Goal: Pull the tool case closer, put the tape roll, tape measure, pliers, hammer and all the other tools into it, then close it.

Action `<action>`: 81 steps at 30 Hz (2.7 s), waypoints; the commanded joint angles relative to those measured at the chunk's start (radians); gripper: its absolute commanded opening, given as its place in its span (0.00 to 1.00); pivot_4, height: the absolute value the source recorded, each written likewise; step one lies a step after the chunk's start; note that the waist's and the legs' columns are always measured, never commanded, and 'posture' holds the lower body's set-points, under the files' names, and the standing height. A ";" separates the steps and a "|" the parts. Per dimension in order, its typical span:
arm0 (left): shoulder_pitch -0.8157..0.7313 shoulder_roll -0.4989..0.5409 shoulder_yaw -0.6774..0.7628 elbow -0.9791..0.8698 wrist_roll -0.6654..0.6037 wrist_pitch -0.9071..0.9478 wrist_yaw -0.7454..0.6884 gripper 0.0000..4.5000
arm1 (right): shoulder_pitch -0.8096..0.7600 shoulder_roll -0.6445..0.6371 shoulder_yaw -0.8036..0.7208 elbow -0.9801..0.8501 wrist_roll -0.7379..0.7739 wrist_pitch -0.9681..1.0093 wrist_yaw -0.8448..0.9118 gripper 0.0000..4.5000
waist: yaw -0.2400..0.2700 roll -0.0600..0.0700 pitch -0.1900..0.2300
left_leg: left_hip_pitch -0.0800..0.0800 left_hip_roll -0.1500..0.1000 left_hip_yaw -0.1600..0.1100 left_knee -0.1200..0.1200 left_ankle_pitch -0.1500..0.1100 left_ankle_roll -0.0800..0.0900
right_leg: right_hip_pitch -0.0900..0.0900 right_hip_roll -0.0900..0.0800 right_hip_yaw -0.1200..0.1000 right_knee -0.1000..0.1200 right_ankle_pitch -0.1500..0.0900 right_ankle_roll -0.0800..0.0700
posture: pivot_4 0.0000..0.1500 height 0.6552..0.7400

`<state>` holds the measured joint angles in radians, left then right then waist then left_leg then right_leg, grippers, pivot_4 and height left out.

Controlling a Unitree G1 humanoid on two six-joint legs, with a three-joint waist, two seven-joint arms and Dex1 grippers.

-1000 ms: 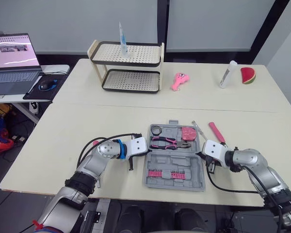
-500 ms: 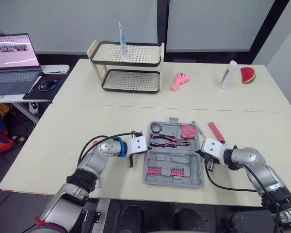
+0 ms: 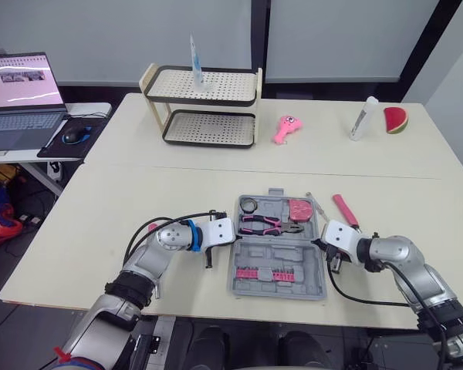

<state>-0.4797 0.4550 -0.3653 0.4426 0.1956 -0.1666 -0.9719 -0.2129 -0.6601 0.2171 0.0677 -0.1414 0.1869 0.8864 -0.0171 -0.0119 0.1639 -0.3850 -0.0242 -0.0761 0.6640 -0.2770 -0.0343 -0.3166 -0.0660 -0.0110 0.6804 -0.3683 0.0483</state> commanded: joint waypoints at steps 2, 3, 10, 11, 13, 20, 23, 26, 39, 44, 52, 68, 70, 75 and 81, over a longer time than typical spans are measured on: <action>0.025 -0.035 -0.050 -0.035 -0.002 -0.001 -0.029 0.00 | 0.016 0.008 0.021 -0.054 0.013 -0.006 0.015 0.00 | 0.000 0.000 0.000 | 0.000 0.000 0.000 0.000 0.000 0.000 | 0.000 0.000 0.000 0.000 0.000 0.000 | 1.00 1.00; 0.025 -0.035 -0.050 -0.035 -0.002 0.000 -0.031 0.00 | 0.016 0.006 0.021 -0.054 0.014 -0.003 0.017 0.00 | 0.000 0.000 0.000 | 0.000 0.000 0.000 0.000 0.000 0.000 | 0.000 0.000 0.000 0.000 0.000 0.000 | 1.00 1.00; 0.030 -0.030 -0.049 -0.034 0.000 0.003 -0.031 0.00 | 0.011 0.004 0.017 -0.038 0.010 -0.010 0.011 0.00 | 0.000 0.000 0.000 | 0.000 0.000 0.000 0.000 0.000 0.000 | 0.000 0.000 0.000 0.000 0.000 0.000 | 1.00 1.00; 0.032 -0.026 -0.048 -0.032 0.000 0.000 -0.031 0.00 | 0.011 0.000 0.014 -0.033 0.009 -0.014 0.010 0.00 | 0.000 0.000 0.000 | 0.000 0.000 0.000 0.000 0.000 0.000 | 0.000 0.000 0.000 0.000 0.000 0.000 | 1.00 1.00; 0.035 -0.013 -0.041 -0.030 0.000 -0.006 -0.031 0.00 | 0.014 -0.012 0.004 -0.025 0.010 -0.024 0.010 0.00 | 0.000 0.000 0.000 | 0.000 0.000 0.000 0.000 0.000 0.000 | 0.000 0.000 0.000 0.000 0.000 0.000 | 1.00 1.00; 0.043 0.036 0.018 -0.036 -0.030 -0.037 -0.011 0.00 | 0.029 -0.061 -0.031 -0.014 0.023 -0.056 0.017 0.00 | 0.000 0.000 0.000 | 0.000 0.000 0.000 0.000 0.000 0.000 | 0.000 0.000 0.000 0.000 0.000 0.000 | 1.00 1.00; 0.045 0.083 0.076 -0.063 -0.081 -0.049 -0.023 0.00 | 0.056 -0.106 -0.074 -0.055 0.059 -0.051 0.037 0.00 | 0.000 0.000 0.001 | 0.000 0.000 0.000 -0.001 0.000 0.000 | -0.001 0.000 0.000 0.000 0.000 0.000 | 1.00 1.00; 0.048 0.115 0.109 -0.092 -0.126 -0.048 -0.043 0.00 | 0.075 -0.140 -0.123 -0.100 0.108 -0.027 0.057 0.00 | 0.000 0.000 0.001 | -0.001 0.000 0.000 -0.001 0.000 0.000 | -0.001 0.000 0.000 0.000 0.000 0.000 | 1.00 1.00; 0.311 0.451 0.604 -0.305 -0.612 0.337 -0.252 0.70 | 0.234 -0.288 -0.641 -0.307 0.563 0.228 0.216 0.41 | -0.009 0.001 0.002 | -0.003 0.001 -0.004 -0.002 -0.003 0.004 | -0.001 -0.004 0.000 -0.001 0.000 0.000 | 1.00 1.00; 0.399 0.557 0.748 -0.154 -0.611 0.348 -0.263 1.00 | 0.285 -0.345 -0.745 -0.200 0.563 0.216 0.252 0.61 | -0.007 0.001 0.002 | -0.003 0.000 -0.003 -0.002 -0.003 0.005 | -0.001 -0.004 0.000 -0.001 0.000 0.000 | 1.00 1.00; 0.405 0.574 0.784 0.073 -0.574 0.256 -0.242 1.00 | 0.290 -0.349 -0.718 -0.020 0.495 0.074 0.262 1.00 | -0.008 0.002 0.003 | -0.002 0.000 -0.001 -0.003 -0.003 0.005 | -0.002 -0.004 0.001 -0.001 0.000 0.000 | 1.00 1.00; 0.356 0.557 0.759 0.107 -0.545 0.225 -0.200 1.00 | 0.328 -0.321 -0.703 -0.004 0.468 0.031 0.201 1.00 | -0.011 0.002 0.003 | -0.002 0.001 0.000 -0.003 -0.003 0.005 | -0.002 -0.005 0.001 -0.001 0.000 0.000 | 1.00 1.00; 0.350 0.555 0.758 0.100 -0.544 0.223 -0.197 1.00 | 0.328 -0.317 -0.703 -0.008 0.461 0.028 0.185 1.00 | -0.012 0.002 0.003 | -0.001 0.001 0.000 -0.003 -0.003 0.005 | -0.002 -0.005 0.001 0.000 0.000 0.000 | 1.00 1.00; 0.319 0.545 0.743 -0.016 -0.574 0.272 -0.193 1.00 | 0.344 -0.299 -0.685 -0.053 0.456 0.039 0.157 1.00 | -0.008 0.002 0.003 | -0.001 0.001 -0.001 -0.003 -0.003 0.005 | -0.002 -0.005 0.001 0.000 0.000 0.000 | 1.00 1.00; 0.192 0.528 0.639 -0.324 -0.627 0.414 -0.204 1.00 | 0.316 -0.273 -0.602 -0.177 0.454 0.127 0.099 1.00 | -0.005 0.001 0.003 | -0.004 0.000 -0.002 -0.001 -0.003 0.005 | -0.002 -0.004 0.001 0.000 0.000 0.000 | 1.00 1.00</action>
<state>-0.2640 0.9794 0.2862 0.1915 -0.4041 0.2206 -1.1699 0.1200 -0.9344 -0.3839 -0.0610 0.3045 0.2940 1.0032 -0.0217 -0.0104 0.1665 -0.3896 -0.0240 -0.0778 0.6626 -0.2797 -0.0297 -0.3186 -0.0700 -0.0098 0.6799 -0.3684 0.0481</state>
